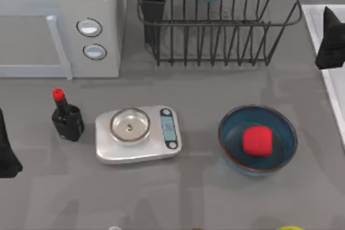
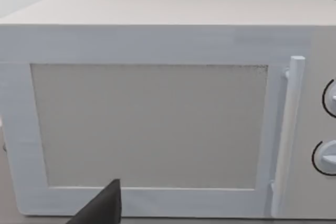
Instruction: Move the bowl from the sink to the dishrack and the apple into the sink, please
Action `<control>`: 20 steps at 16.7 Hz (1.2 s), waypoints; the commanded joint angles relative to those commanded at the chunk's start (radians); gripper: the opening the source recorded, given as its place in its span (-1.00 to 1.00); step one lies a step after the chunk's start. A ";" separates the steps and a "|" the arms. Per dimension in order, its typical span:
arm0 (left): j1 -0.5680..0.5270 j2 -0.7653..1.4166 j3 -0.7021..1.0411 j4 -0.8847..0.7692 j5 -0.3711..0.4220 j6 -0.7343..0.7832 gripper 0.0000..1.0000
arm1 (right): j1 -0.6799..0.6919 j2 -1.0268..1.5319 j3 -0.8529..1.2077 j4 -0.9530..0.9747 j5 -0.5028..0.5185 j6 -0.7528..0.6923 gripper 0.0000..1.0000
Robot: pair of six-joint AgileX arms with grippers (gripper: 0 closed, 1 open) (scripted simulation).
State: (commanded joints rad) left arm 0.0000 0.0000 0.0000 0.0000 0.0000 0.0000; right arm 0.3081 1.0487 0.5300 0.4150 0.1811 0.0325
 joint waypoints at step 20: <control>0.000 0.000 0.000 0.000 0.000 0.000 1.00 | -0.308 -1.049 -0.530 -0.415 -0.181 -0.033 1.00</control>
State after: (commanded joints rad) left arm 0.0000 0.0000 0.0000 0.0000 0.0000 0.0000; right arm 0.0000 0.0000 0.0000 0.0000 0.0000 0.0000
